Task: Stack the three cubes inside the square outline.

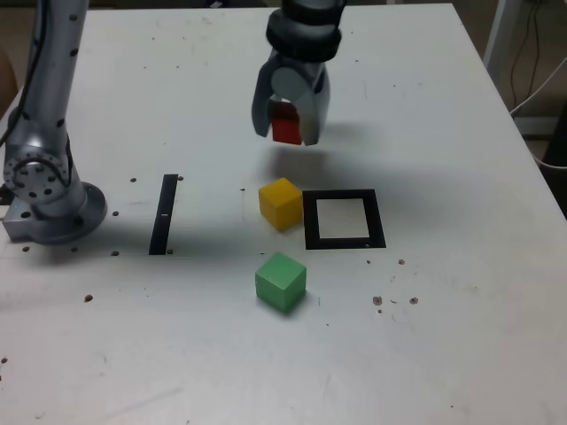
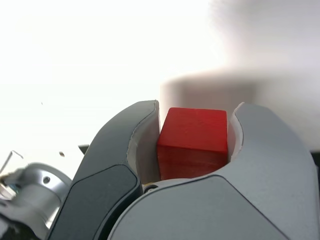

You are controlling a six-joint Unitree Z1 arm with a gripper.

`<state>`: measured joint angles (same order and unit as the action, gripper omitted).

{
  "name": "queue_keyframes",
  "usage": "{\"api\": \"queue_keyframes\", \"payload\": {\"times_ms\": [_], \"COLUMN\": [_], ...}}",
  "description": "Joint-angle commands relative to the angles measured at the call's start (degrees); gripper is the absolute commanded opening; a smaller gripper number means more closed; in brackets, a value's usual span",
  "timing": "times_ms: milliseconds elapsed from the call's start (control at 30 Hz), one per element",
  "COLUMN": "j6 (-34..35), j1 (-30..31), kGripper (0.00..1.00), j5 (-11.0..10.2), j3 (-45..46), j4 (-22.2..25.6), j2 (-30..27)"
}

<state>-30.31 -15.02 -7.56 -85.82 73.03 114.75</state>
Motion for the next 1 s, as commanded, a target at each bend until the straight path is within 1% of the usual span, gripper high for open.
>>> {"api": "queue_keyframes", "payload": {"times_ms": [0,133,233,467,800,967], "j6": [1.9,5.8,9.1,15.3,21.6,23.3], "j1": [1.3,4.0,5.8,9.8,13.7,15.1], "kGripper": [0.36,0.36,0.36,0.36,0.36,0.36], "j5": [0.3,1.6,3.1,6.6,9.5,10.8], "j3": [-2.1,-5.5,-7.3,-11.4,-14.6,-14.9], "j4": [2.0,4.9,5.7,5.8,5.5,4.8], "j2": [-0.3,0.1,0.8,3.2,6.1,7.8]}}
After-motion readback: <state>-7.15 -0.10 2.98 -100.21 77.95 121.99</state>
